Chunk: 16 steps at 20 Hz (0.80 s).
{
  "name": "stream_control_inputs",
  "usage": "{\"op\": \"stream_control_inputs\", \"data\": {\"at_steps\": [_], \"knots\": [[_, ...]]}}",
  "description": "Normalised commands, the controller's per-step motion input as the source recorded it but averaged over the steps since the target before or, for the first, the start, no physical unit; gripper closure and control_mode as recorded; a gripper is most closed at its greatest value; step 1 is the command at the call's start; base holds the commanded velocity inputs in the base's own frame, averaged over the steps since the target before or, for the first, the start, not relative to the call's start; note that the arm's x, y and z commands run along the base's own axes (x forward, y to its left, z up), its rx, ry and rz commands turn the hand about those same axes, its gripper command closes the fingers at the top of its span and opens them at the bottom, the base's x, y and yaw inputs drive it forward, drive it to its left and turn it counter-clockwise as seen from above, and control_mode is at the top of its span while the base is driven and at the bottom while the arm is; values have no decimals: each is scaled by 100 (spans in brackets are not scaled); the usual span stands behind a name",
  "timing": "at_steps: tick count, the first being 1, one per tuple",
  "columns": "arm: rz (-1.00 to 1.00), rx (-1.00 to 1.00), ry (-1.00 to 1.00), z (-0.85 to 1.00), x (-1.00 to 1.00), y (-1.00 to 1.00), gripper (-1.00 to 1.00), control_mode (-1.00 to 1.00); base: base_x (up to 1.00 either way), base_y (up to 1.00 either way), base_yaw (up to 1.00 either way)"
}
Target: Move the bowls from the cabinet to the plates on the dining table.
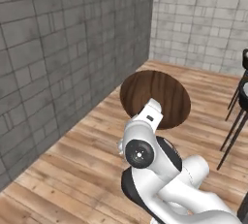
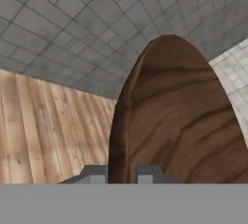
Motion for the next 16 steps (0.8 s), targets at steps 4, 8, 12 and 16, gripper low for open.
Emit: {"op": "stream_control_inputs", "data": {"at_steps": [4, 8, 12, 16], "knots": [[0, 0, 0, 0, 0, 0, 100, 100, 100, 46, -53], [0, 0, 0, 0, 0, 0, 100, 100, 100, 44, -53], [0, 0, 0, 0, 0, 0, 100, 100, 100, 42, -53], [0, 0, 0, 0, 0, 0, 100, 100, 94, 43, -52]]}}
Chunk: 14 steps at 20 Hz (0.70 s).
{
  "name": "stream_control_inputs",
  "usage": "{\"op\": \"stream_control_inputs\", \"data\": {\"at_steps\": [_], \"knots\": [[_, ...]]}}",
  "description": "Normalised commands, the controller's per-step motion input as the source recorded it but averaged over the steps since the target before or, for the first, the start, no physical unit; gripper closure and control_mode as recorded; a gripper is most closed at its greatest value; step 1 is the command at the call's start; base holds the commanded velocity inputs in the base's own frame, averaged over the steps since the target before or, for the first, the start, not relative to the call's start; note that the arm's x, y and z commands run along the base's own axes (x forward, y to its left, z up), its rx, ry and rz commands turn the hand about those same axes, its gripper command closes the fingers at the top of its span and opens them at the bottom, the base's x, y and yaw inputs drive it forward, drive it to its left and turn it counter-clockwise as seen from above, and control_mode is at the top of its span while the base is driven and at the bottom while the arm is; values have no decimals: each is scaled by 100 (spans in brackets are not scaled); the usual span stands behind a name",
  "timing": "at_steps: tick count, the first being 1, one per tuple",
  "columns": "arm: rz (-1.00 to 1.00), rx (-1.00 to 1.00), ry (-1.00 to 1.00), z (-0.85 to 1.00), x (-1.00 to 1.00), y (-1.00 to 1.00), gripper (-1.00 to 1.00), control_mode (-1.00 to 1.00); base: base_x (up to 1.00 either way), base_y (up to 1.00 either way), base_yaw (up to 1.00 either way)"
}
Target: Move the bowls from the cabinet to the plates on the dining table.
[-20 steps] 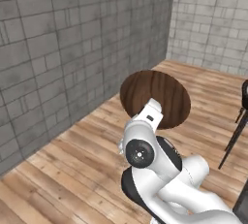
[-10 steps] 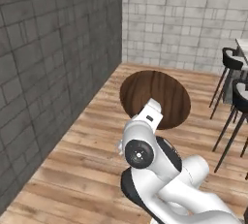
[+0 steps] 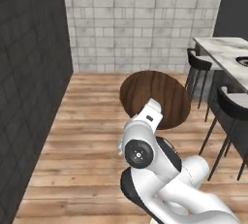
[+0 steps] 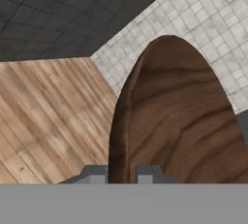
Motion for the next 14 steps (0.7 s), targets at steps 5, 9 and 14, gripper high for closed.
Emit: {"op": "stream_control_inputs", "data": {"at_steps": [5, 9, 14], "knots": [[0, 0, 0, 0, 0, 0, 100, 100, 92, 49, -52], [0, 0, 0, 0, 0, 0, 100, 100, 96, 54, -53], [0, 0, 0, 0, 0, 0, 100, 100, 92, 60, -54]]}}
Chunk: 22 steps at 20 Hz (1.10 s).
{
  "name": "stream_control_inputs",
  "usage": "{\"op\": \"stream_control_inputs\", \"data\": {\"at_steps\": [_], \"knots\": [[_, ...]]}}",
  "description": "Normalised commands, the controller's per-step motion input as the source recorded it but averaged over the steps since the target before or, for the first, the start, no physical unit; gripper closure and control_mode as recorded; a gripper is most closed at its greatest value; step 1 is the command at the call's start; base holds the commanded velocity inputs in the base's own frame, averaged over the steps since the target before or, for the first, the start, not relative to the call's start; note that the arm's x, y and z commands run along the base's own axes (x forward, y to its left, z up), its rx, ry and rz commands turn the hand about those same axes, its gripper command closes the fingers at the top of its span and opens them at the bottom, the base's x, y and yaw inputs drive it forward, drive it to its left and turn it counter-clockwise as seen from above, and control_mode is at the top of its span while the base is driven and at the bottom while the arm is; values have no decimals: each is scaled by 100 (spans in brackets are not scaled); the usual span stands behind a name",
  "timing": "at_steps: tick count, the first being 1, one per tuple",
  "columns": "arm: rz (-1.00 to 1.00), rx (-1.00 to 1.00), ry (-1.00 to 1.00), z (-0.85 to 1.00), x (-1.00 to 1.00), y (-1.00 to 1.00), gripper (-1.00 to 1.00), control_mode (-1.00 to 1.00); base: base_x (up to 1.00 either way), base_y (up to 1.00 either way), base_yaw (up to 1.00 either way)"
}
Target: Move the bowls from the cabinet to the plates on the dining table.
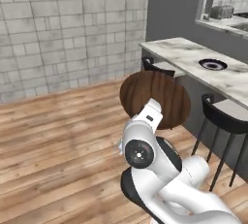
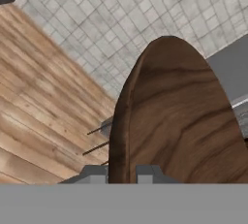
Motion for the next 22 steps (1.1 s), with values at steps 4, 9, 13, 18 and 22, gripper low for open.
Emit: {"op": "stream_control_inputs", "data": {"at_steps": [4, 9, 13, 18, 22], "knots": [[0, 0, 0, 0, 0, 0, 100, 100, 87, 63, -54], [0, 0, 0, 0, 0, 0, 100, 100, 84, 72, -53], [0, 0, 0, 0, 0, 0, 100, 100, 77, 74, -54], [0, 0, 0, 0, 0, 0, 100, 100, 66, 75, -57], [0, 0, 0, 0, 0, 0, 100, 100, 33, 80, -63]]}}
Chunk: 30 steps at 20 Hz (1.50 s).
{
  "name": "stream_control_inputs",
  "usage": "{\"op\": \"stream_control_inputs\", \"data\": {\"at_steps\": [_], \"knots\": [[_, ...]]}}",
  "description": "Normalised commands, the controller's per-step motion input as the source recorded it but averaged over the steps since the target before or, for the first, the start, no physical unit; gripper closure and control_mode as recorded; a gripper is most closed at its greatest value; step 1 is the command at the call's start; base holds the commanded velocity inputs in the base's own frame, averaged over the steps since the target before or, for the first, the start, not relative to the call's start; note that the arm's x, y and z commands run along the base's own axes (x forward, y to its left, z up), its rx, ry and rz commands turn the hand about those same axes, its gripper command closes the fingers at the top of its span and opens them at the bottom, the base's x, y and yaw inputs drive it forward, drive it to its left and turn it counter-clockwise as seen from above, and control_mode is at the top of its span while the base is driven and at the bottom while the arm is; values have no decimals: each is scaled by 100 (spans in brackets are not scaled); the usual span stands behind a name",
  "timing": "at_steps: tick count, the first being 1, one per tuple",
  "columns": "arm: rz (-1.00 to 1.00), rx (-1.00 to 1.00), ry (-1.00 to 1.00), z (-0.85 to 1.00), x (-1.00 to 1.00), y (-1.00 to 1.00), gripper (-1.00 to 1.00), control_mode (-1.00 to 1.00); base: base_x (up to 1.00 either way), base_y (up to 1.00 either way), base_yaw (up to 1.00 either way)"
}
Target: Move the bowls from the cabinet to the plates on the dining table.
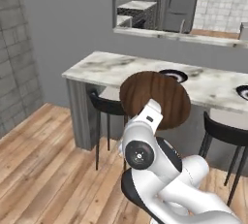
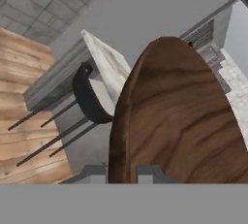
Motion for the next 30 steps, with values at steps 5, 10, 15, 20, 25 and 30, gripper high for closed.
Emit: {"op": "stream_control_inputs", "data": {"at_steps": [5, 10, 15, 20, 25, 30], "knots": [[0, 0, 0, 0, 0, 0, 100, 100, 4, 79, -67], [0, 0, 0, 0, 0, 0, 100, 100, 0, 79, -69], [0, 0, 0, 0, 0, 0, 100, 100, 0, 71, -68], [0, 0, 0, 0, 0, 0, 100, 100, 11, 66, -60], [0, 0, 0, 0, 0, 0, 100, 100, 42, 71, -34], [0, 0, 0, 0, 0, 0, 100, 100, 53, 67, -20]]}}
